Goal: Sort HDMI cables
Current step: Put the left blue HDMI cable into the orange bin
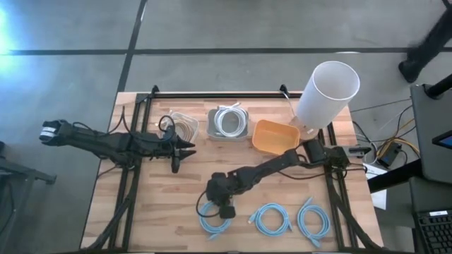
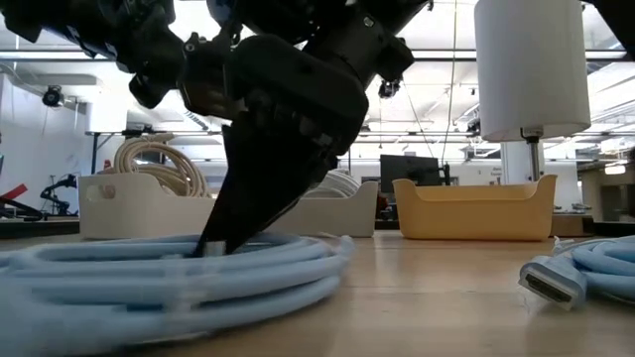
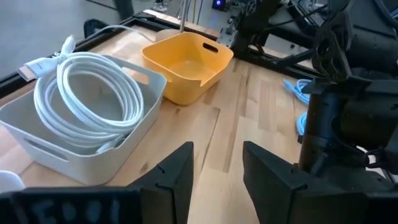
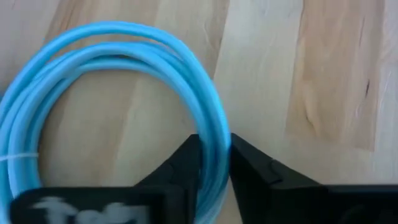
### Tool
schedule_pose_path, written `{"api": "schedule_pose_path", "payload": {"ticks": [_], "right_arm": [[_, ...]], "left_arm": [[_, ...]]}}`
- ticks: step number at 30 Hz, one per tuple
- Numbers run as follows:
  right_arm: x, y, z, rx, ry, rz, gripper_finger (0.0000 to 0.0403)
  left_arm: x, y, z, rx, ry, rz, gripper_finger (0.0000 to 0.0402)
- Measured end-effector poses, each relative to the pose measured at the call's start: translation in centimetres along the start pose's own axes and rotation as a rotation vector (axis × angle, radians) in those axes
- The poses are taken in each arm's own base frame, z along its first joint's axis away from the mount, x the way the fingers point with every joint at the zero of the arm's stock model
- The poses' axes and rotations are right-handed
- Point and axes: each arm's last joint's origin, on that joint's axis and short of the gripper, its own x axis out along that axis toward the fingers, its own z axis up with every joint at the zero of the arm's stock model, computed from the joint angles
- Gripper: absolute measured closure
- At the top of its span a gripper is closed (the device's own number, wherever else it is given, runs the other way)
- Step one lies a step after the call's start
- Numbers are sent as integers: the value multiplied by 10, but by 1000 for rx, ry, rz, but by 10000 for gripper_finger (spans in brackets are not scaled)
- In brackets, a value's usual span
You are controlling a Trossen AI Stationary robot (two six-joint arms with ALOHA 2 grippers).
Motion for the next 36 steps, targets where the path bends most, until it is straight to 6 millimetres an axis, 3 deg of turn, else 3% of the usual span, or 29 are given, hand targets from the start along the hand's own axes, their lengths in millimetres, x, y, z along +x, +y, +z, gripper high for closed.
{"api": "schedule_pose_path", "payload": {"ticks": [5,11,16,21,27,32,36], "right_arm": [[-9,-1,2,7,12,-4,371],[-37,-9,-3,72,138,-104,372],[-82,-10,-6,94,228,-257,365],[-139,-10,-12,109,259,-576,365],[-202,-16,-33,230,153,-930,365],[-228,-29,-61,393,16,-1103,365],[-234,-41,-93,546,-64,-1201,364]], "left_arm": [[0,0,0,-19,-1,0,261],[0,0,1,-21,-4,-2,262],[-1,0,2,-24,-13,-5,262],[-1,-1,3,-30,-31,-12,262],[-1,-1,5,-34,-50,-1,261],[-2,0,6,-28,-69,30,261],[-2,0,6,-21,-73,42,261]]}}
